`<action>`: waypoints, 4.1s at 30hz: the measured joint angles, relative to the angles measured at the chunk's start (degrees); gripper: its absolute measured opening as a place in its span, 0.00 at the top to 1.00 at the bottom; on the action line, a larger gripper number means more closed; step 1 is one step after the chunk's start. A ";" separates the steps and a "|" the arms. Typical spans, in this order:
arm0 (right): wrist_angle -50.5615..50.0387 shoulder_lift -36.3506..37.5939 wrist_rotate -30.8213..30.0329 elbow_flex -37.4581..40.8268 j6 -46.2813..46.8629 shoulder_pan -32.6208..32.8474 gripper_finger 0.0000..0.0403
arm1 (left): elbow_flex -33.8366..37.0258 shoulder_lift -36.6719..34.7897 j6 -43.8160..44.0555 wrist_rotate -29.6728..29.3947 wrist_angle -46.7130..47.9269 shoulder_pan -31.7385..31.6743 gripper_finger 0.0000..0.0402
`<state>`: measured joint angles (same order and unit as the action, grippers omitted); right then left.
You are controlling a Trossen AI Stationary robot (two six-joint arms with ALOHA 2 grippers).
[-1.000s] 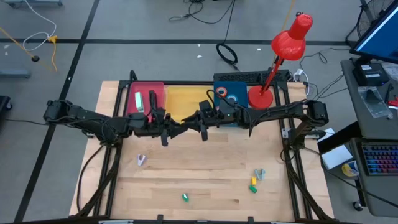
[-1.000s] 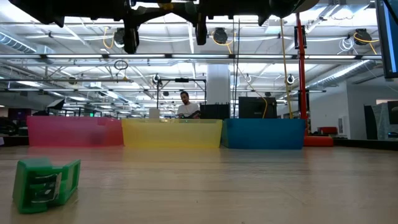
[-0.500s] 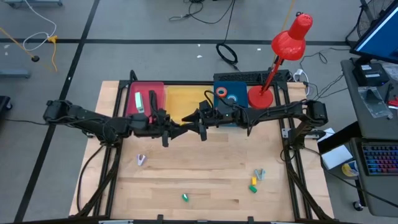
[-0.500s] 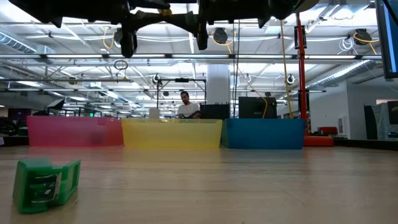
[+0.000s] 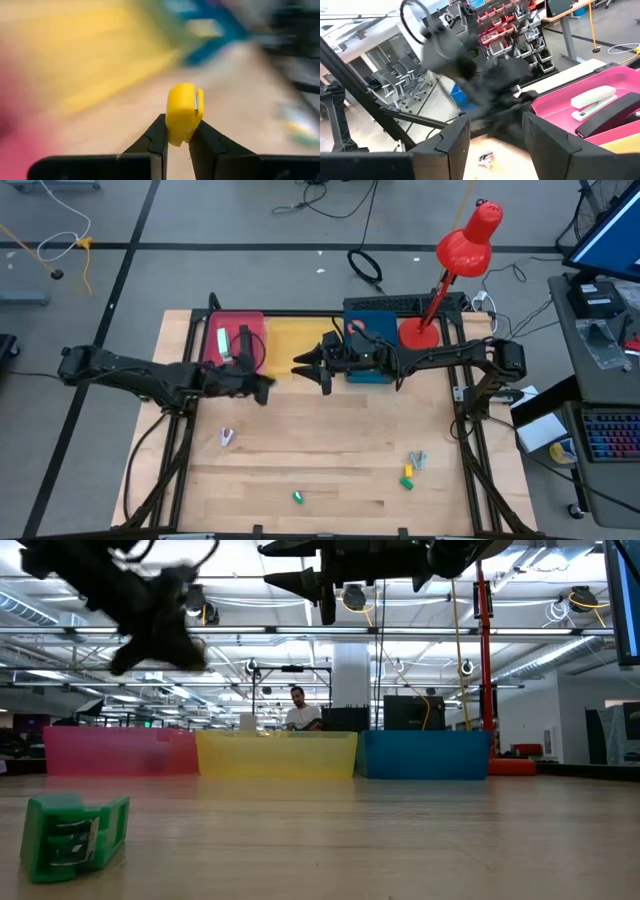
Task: Pick and place Stapler, Stapler remover, tape
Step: Put the top yellow stapler into the red bin, then put the yellow stapler into the red bin
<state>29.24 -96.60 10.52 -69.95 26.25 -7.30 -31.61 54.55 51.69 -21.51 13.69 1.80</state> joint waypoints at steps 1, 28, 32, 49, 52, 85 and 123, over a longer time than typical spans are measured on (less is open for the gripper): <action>0.04 0.00 0.00 0.00 -0.12 -0.14 0.57 | 0.01 -0.99 3.27 -2.43 5.95 -1.17 0.88; 0.56 0.00 -1.75 0.04 0.05 -2.11 0.58 | -0.62 14.02 -5.88 11.83 26.92 -36.29 0.85; 0.56 0.00 -1.75 0.04 0.05 -2.11 0.58 | -0.62 14.98 -7.51 15.28 25.02 -37.73 0.82; 0.42 0.25 3.39 0.04 -0.46 -2.03 0.59 | -0.62 13.29 -8.22 20.80 25.16 -41.03 0.53; -0.80 0.74 11.72 0.04 -2.51 -1.99 0.59 | -0.62 9.82 -8.59 22.15 25.01 -40.60 0.52; -75.80 5.38 20.56 12.20 42.40 28.71 0.59 | -0.62 -12.20 -9.31 19.47 -4.52 -15.56 0.51; -65.80 5.38 4.42 12.33 98.39 40.46 0.59 | -0.62 -12.20 -23.27 18.48 -4.46 -11.93 0.51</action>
<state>-36.56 -91.22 14.95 -57.63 124.65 33.17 -32.23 42.35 28.42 -3.03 9.23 -10.13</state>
